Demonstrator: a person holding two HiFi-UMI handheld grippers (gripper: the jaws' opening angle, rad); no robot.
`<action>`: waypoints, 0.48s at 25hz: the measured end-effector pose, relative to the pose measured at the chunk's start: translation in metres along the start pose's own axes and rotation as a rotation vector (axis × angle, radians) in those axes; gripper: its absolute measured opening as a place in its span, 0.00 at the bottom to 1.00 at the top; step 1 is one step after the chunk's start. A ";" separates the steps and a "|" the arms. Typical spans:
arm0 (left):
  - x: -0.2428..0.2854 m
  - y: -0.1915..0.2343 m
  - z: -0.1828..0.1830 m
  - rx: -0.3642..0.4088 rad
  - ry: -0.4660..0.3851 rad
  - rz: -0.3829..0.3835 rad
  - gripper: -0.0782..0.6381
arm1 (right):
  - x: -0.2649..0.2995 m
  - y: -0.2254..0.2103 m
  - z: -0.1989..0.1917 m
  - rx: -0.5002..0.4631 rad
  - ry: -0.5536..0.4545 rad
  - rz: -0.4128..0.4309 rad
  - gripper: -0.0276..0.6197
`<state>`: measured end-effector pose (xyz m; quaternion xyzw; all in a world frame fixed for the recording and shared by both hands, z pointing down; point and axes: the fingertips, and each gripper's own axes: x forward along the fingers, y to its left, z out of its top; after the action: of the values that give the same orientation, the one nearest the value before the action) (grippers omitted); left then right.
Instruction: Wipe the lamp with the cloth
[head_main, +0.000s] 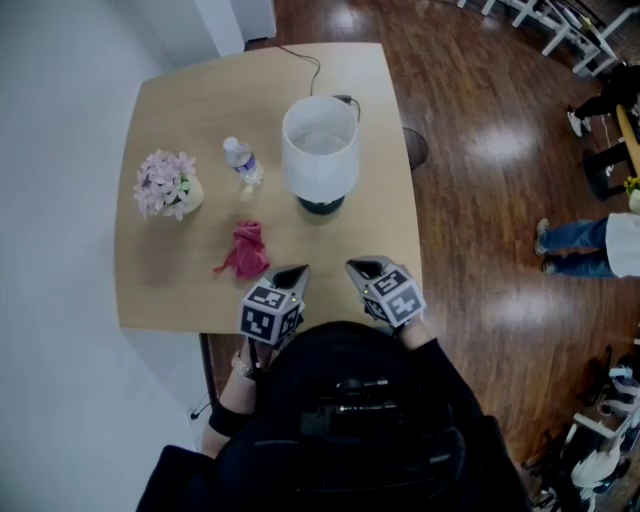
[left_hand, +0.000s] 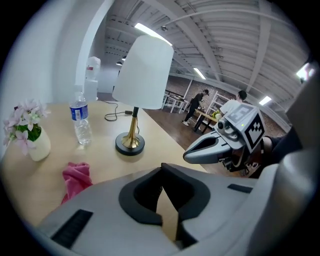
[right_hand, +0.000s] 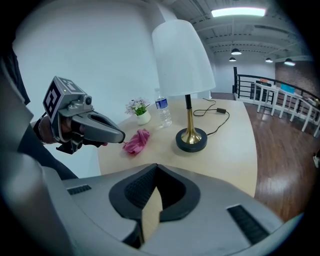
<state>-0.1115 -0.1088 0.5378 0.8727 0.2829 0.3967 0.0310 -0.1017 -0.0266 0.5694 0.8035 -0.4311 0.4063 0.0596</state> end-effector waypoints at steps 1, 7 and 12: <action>0.001 0.000 -0.002 0.003 0.004 -0.001 0.12 | 0.000 0.001 0.000 -0.006 0.001 0.003 0.05; 0.004 -0.003 -0.015 -0.009 0.039 -0.016 0.12 | -0.004 -0.001 0.003 -0.028 -0.019 -0.005 0.05; 0.007 -0.002 -0.021 -0.004 0.053 -0.023 0.12 | -0.005 -0.005 0.001 -0.021 -0.007 -0.016 0.04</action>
<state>-0.1241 -0.1069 0.5564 0.8586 0.2927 0.4197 0.0298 -0.0987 -0.0209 0.5661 0.8076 -0.4288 0.3987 0.0698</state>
